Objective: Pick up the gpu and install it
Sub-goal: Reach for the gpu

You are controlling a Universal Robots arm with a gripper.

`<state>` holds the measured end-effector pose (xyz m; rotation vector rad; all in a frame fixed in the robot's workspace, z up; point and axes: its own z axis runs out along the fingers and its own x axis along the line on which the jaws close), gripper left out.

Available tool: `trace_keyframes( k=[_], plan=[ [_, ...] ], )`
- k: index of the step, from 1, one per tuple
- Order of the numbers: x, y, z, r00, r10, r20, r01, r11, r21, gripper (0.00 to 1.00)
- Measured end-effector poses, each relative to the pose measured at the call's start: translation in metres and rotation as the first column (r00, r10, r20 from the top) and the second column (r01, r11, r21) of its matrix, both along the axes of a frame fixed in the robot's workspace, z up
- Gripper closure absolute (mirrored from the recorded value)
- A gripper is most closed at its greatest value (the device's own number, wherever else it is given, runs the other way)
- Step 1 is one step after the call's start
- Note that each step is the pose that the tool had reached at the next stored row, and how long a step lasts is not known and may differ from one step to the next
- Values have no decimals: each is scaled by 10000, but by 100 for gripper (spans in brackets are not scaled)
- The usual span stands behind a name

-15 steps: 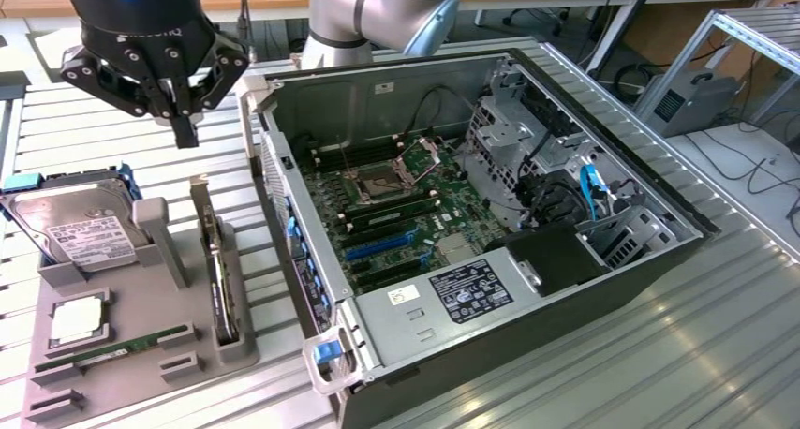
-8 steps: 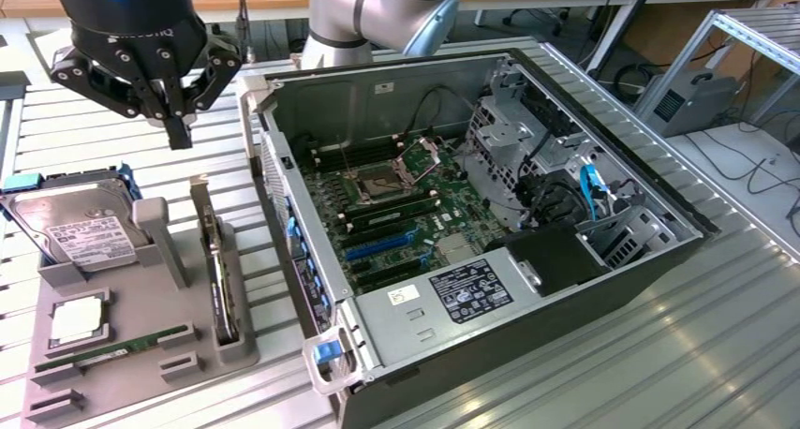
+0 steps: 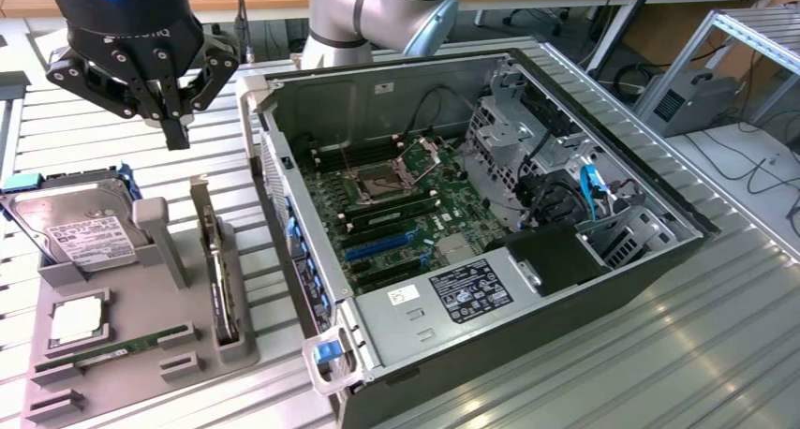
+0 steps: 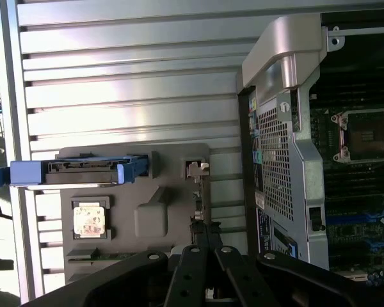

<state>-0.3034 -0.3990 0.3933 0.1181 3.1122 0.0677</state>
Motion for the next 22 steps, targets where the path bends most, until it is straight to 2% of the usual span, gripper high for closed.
trace_keyframes(
  k=[22],
  plan=[
    [1, -54, 0, 10000, 2, 0, -2, 10000, 0, 89]
  ],
)
